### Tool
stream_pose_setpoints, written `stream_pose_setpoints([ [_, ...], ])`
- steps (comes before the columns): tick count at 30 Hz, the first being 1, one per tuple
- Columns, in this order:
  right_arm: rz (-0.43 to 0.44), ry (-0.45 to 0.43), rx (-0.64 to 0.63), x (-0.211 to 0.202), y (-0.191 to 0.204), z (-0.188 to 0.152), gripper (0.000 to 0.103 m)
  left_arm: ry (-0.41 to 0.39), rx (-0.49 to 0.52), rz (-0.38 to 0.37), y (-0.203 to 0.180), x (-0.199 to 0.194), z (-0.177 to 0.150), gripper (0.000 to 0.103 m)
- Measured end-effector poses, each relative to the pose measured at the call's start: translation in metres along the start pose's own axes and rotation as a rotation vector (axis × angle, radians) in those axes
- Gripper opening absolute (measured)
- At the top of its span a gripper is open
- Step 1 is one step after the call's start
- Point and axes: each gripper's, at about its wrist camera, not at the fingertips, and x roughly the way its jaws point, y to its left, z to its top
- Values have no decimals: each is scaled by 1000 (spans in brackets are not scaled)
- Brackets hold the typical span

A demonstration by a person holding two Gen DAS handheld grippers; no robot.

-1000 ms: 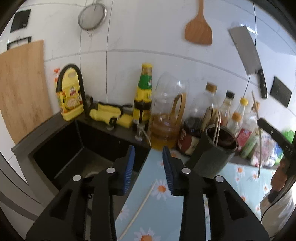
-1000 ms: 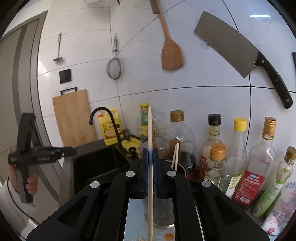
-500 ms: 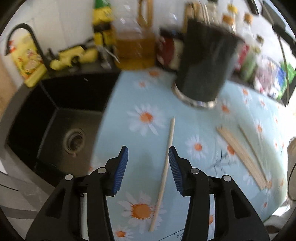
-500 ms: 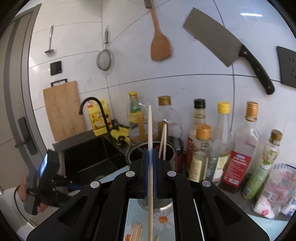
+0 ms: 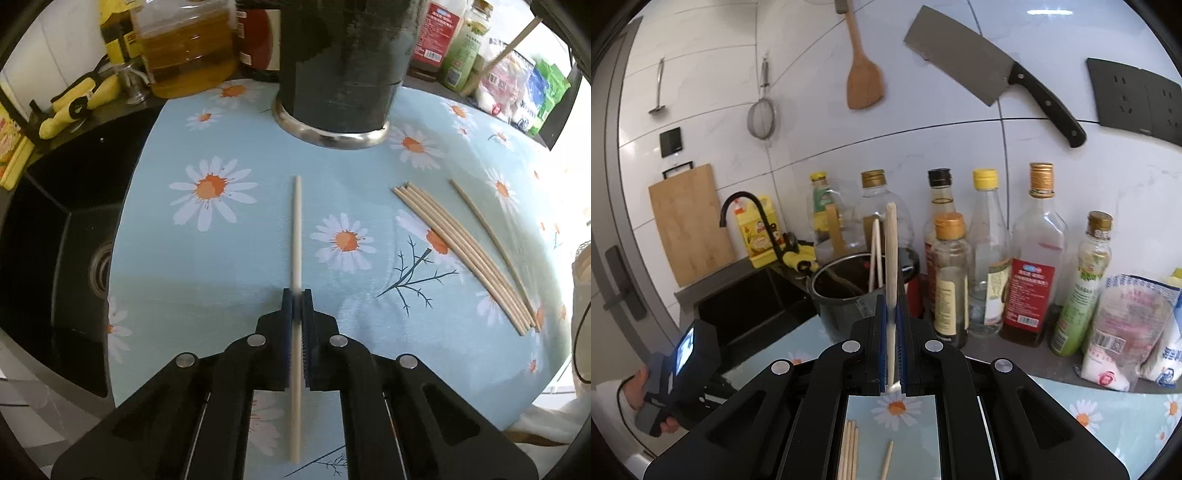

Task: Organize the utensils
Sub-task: 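Grasp a chopstick with the left tool while the right tool holds its chopstick above the holder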

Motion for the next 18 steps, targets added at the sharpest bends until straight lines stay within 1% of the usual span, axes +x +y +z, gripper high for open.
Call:
stream_pose_setpoints([
  [4, -14, -5, -11, -4, 2, 4, 5, 1, -22, -6, 1, -1, 1, 5],
  [7, -17, -20, -24, -8, 4, 10, 5, -19, -41, 10, 5, -7, 6, 5],
  [10, -9, -35, -37, -12, 8, 17, 5, -67, -62, 17, 7, -22, 10, 5],
  [12, -2, -47, -47, -15, 10, 23, 5, -113, -70, 38, 8, -36, 14, 5],
  [13, 3, -54, -53, -17, 11, 26, 5, -132, -78, 32, 9, -44, 17, 5],
  [14, 5, -62, -61, -18, 13, 29, 5, -153, -85, 44, 9, -51, 20, 5],
  [16, 16, -78, -79, -21, 17, 36, 5, -186, -95, 90, 8, -63, 27, 5],
  [18, 31, -95, -98, -23, 20, 44, 5, -232, -117, 94, 9, -79, 35, 5],
])
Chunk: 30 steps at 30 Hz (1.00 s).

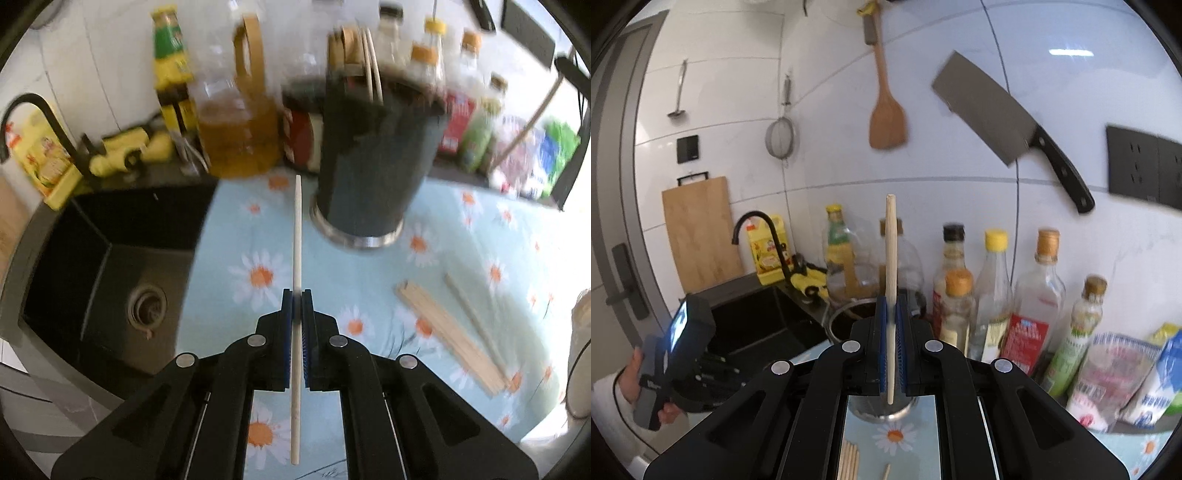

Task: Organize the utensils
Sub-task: 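Grasp a chopstick with the left tool while the right tool holds its chopstick above the holder, then lower both chopsticks into the dark holder and open both tools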

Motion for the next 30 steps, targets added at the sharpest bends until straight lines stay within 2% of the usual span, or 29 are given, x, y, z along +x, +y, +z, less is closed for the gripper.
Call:
stream_pose_setpoints([
  [3, 11, -22, -19, -2, 3, 10, 5, -64, -6, 56, -2, -15, 17, 5],
  [7, 25, -67, -20, -5, 1, 24, 5, -129, -24, 69, -6, -37, 31, 5],
  [17, 82, -117, -14, -2, -3, 47, 5, -306, -81, 12, -18, -92, 75, 5],
  [20, 86, -135, -21, -1, -1, 51, 5, -363, -87, 25, -19, -102, 88, 5],
  [25, 102, -149, -23, 3, -3, 59, 5, -467, -137, -6, -12, -121, 107, 5],
  [30, 126, -155, 2, 11, -12, 65, 5, -631, -209, -121, -1, -137, 116, 5],
])
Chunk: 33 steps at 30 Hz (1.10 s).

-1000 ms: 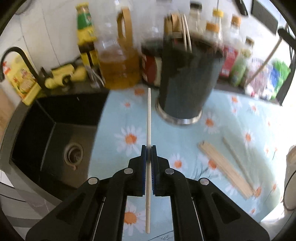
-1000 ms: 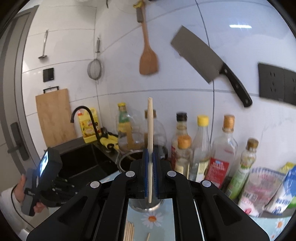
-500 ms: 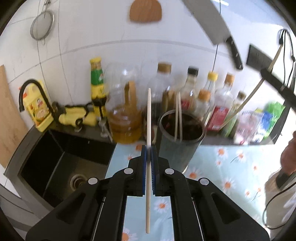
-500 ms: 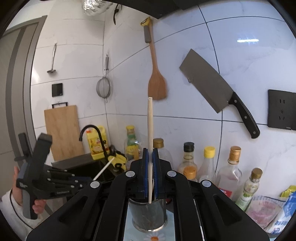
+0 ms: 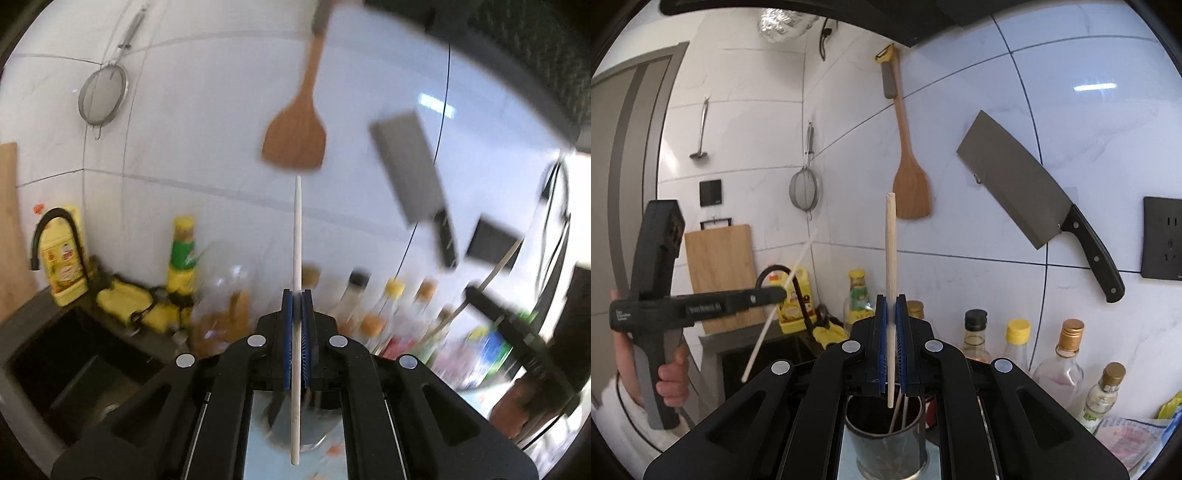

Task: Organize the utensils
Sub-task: 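Lower both chopsticks into the dark holder and open both tools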

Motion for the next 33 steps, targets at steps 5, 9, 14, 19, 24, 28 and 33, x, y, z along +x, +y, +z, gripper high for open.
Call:
stream_pose_setpoints([
  [5, 29, 18, 29, 13, -13, -1, 5, -117, -60, -85, 6, 8, -3, 5],
  [9, 39, 28, 19, 24, -17, -6, 5, -121, -61, -50, 7, 30, -9, 5],
  [14, 45, 67, 20, 44, -24, -15, 5, -99, -85, -37, 14, 68, -19, 5],
  [19, 52, 123, 33, 64, -33, -31, 5, -75, -101, -55, 16, 100, -30, 5],
  [24, 54, 188, 45, 83, -41, -51, 5, -32, -65, -21, 11, 121, -49, 5],
  [28, 65, 217, 54, 92, -41, -62, 5, -2, -31, 0, 8, 130, -64, 5],
  [33, 73, 239, 63, 97, -38, -71, 8, 12, -20, 16, 10, 125, -76, 31],
])
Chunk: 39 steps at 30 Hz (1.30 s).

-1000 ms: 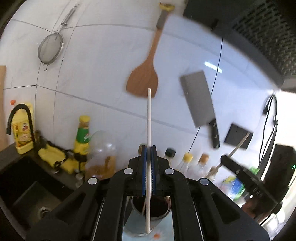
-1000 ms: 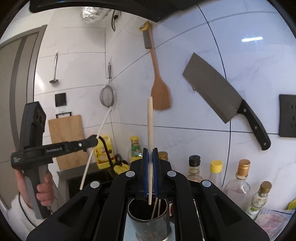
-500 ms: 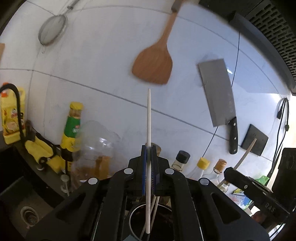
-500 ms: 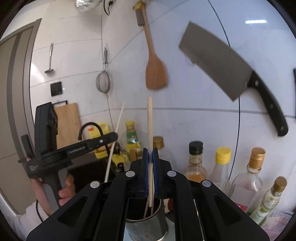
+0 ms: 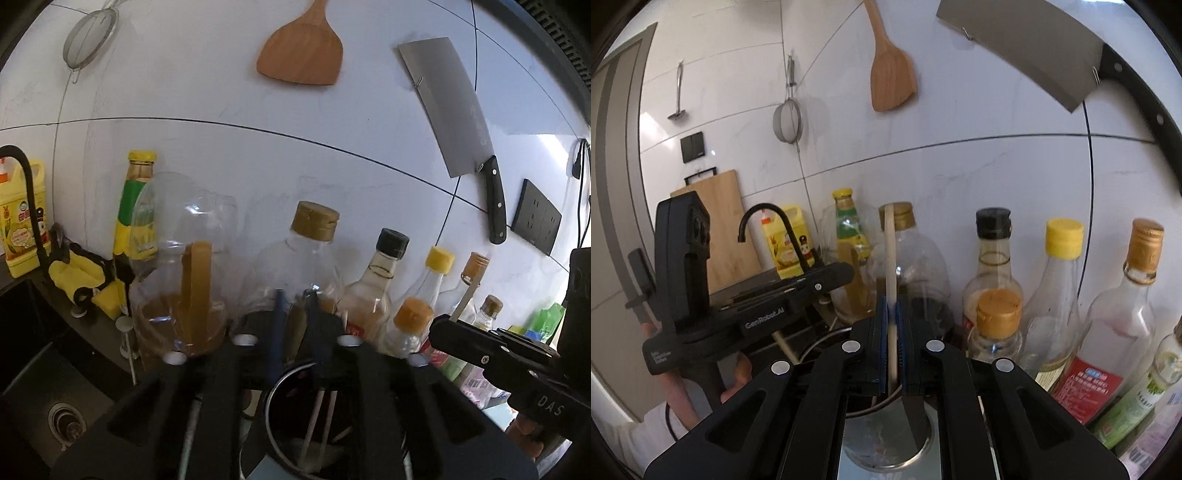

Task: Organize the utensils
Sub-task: 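Lower both chopsticks into the dark holder and open both tools, then move both open tools back over the loose chopsticks on the tablecloth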

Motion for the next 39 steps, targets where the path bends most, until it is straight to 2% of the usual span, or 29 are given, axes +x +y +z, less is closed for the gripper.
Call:
stream_pose_setpoints([
  [2, 8, 2, -3, -2, 1, -2, 8, -25, -2, 22, 3, -11, 0, 56],
  [3, -1, 1, -11, -4, 3, -2, 8, -35, -2, 32, 3, -17, 1, 62],
  [4, -9, 1, -20, -5, 4, -2, 9, -51, -3, 48, 4, -24, 3, 76],
  [5, -15, -1, -30, -8, 5, -2, 16, -68, -5, 77, 6, -32, 4, 85],
  [6, -17, -4, -32, -11, 5, -3, 33, -77, -6, 92, 7, -38, 5, 87],
  [7, -26, -11, -33, -14, 5, -2, 44, -84, -7, 100, 8, -43, 6, 91],
  [8, -35, -20, -33, -19, 4, -4, 60, -90, -8, 118, 9, -50, 6, 98],
  [11, -52, -52, -25, -36, 5, -7, 91, -96, -1, 162, 11, -69, 5, 97],
  [14, -65, -73, -27, -51, 8, -11, 93, -67, 7, 193, 12, -83, -1, 97],
  [20, -112, -61, -70, -73, 23, -29, 95, 21, 19, 221, 12, -104, -23, 97],
  [22, -114, -22, -89, -76, 28, -37, 95, 34, 16, 237, 11, -110, -31, 97],
  [24, -66, 47, -102, -74, 33, -45, 95, 57, 15, 246, 9, -115, -41, 97],
  [26, -56, 86, -92, -74, 36, -52, 95, 85, 11, 247, 9, -117, -50, 97],
  [30, -72, 139, -57, -75, 37, -71, 95, 169, 22, 236, 4, -117, -72, 97],
  [39, -135, 350, -15, -73, 27, -127, 95, 381, 3, 217, -9, -101, -133, 97],
])
